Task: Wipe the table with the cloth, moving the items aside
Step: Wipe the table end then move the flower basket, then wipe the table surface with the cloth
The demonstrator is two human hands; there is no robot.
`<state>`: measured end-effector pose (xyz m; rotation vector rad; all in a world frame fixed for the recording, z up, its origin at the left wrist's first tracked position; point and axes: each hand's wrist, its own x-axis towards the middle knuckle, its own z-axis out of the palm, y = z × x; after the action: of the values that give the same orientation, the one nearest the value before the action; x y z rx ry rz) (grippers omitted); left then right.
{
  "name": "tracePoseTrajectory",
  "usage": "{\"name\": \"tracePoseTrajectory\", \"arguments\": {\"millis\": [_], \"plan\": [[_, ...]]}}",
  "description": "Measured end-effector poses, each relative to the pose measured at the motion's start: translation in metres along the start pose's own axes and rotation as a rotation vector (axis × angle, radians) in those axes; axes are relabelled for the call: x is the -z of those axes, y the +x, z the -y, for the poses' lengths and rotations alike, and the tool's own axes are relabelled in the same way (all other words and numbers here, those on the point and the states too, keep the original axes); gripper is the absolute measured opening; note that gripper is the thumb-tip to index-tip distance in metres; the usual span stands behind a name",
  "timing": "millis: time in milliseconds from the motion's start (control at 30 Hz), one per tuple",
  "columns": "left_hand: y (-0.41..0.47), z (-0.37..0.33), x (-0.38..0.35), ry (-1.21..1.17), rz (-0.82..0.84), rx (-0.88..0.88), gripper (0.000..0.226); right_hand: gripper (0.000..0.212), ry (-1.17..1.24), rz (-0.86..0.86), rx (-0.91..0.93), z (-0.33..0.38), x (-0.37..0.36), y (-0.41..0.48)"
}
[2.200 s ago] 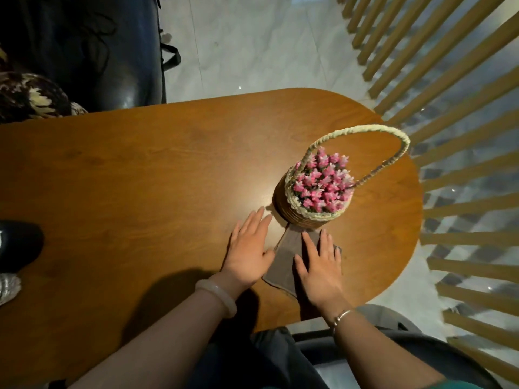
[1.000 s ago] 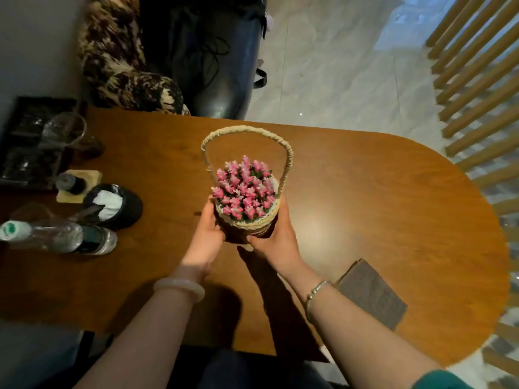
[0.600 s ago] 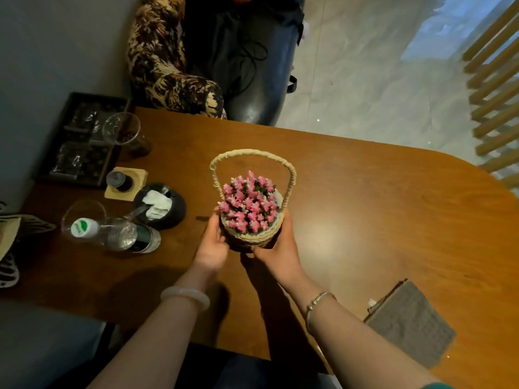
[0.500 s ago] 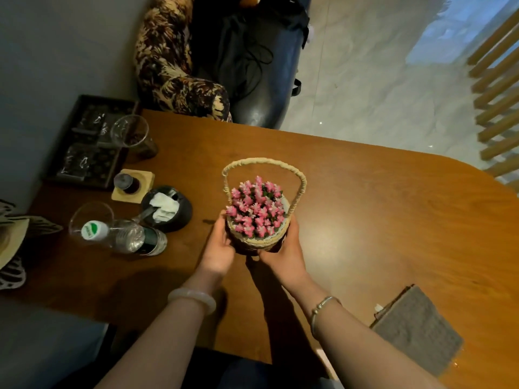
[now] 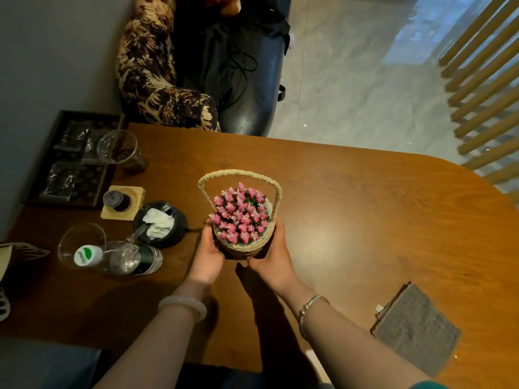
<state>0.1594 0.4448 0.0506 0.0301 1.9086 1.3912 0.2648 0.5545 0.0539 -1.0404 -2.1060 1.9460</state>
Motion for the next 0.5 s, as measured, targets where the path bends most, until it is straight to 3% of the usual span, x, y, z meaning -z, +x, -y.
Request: {"name": "tracePoseTrajectory", "arguments": {"millis": [167,233,333,433,500], "plan": [[0.004,0.009,0.0,0.121,0.005,0.03,0.077,0.11,-0.064,0.068,-0.026,0.002,0.009,-0.001],[0.001,0.011,-0.009,0.153,-0.099,0.082,0.08,0.108,-0.116,0.097,-0.034,0.004,0.016,-0.001],[-0.018,0.022,-0.029,0.303,-0.278,0.194,0.06,0.104,-0.218,0.116,-0.055,0.005,0.03,-0.003],[-0.044,0.035,-0.053,0.57,-0.129,0.168,0.028,0.096,-0.383,0.066,-0.114,-0.007,0.052,-0.013],[-0.063,0.039,-0.073,0.734,0.07,0.044,0.025,0.084,-0.469,-0.008,-0.124,-0.024,0.071,-0.025]]}}
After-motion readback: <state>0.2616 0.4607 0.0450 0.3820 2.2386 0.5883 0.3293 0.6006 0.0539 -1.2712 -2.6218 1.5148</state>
